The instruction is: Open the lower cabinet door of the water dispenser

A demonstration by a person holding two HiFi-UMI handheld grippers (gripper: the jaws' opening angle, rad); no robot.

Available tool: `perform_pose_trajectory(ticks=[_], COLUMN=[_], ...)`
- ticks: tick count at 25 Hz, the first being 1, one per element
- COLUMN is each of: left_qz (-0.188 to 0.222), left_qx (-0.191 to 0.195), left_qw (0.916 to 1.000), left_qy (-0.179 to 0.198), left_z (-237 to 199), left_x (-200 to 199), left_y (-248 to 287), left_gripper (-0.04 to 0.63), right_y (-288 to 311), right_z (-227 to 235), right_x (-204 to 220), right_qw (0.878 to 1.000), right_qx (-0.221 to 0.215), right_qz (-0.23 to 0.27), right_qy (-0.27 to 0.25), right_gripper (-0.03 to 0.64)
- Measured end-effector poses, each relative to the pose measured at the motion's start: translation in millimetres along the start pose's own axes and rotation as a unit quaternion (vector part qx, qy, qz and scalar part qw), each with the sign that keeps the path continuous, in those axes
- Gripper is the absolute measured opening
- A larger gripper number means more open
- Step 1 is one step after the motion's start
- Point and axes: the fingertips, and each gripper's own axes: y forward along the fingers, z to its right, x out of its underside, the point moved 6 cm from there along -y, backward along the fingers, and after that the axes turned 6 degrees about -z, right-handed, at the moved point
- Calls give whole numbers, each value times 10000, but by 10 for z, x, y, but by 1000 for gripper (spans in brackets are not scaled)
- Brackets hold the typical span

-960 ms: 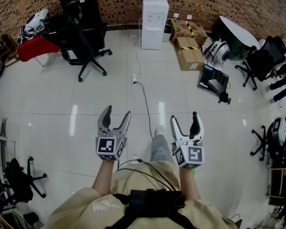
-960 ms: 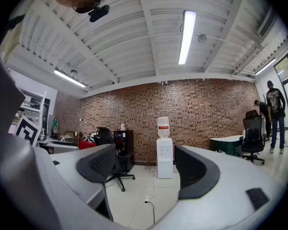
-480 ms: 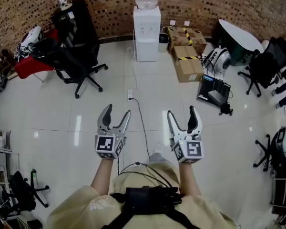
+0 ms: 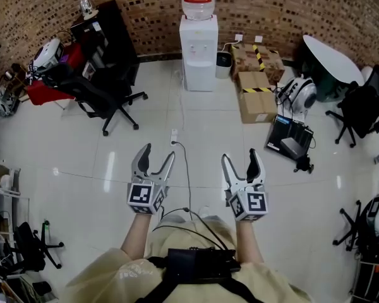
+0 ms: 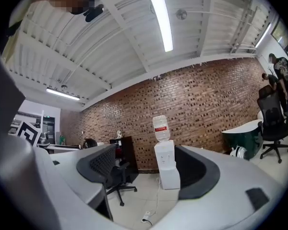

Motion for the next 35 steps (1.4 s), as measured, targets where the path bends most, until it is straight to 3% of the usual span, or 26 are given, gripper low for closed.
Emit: perform_pose_trajectory(ticks=[8, 12, 17, 23, 27, 35], left_qz=[-245, -226, -235, -219, -178, -465], left_qx=[-214, -253, -240, -319, -339, -176], left_qw=[9995, 9994, 9993, 9984, 9982, 9963], left_qy=[11, -19, -173, -419, -468, -704], left_z=[-246, -504, -1029, -1737, -2060, -2110], left_x=[-111, -2, -25, -136, -227, -128], left_y=[593, 1083, 1981, 3094, 3597, 4297], left_gripper=[310, 307, 307, 307, 307, 307], right_y=[773, 1237, 2161, 3417, 4010, 4839], right_z=[267, 452, 572, 846, 1036, 1389], right_x=[-267, -105, 27, -197, -306, -29], right_qw=[9990, 9990, 9980, 9905, 9942, 9904], right_qx=[-240, -239, -176, -256, -53, -285], right_qz=[19, -29, -351, -658, -671, -1144], right_qy=[-366, -379, -487, -1177, -840, -723], right_gripper=[403, 403, 403, 403, 403, 403])
